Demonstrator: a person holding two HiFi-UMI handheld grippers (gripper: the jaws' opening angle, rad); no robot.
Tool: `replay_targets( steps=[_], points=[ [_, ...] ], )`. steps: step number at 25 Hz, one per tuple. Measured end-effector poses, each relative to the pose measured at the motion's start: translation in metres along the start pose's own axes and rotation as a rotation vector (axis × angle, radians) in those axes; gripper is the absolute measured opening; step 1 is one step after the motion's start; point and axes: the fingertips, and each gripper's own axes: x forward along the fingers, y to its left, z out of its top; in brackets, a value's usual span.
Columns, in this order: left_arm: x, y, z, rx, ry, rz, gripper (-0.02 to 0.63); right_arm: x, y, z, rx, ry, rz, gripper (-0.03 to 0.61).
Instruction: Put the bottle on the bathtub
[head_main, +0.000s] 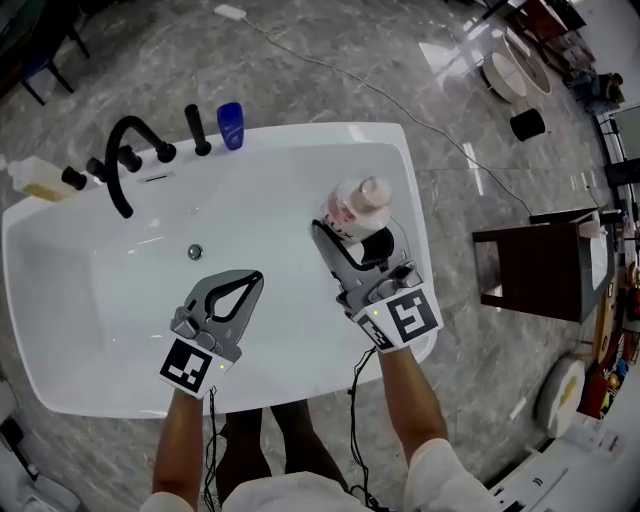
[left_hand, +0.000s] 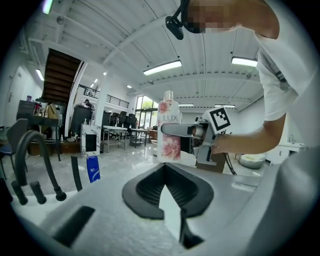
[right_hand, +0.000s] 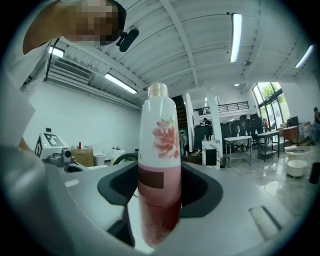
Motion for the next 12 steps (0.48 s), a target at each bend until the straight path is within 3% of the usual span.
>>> replay_targets(
  steps=[7, 12],
  points=[
    [0.032, 0.021, -0.073, 0.022, 0.037, -0.006, 0.002, 0.072, -0.042, -0.085, -0.042, 0.005, -0.018, 0.247],
    [0.053, 0.04, -0.102, 0.038, 0.04, -0.008, 0.003, 0.123, -0.067, -0.133, -0.063, -0.002, -0.044, 0.247]
  ],
)
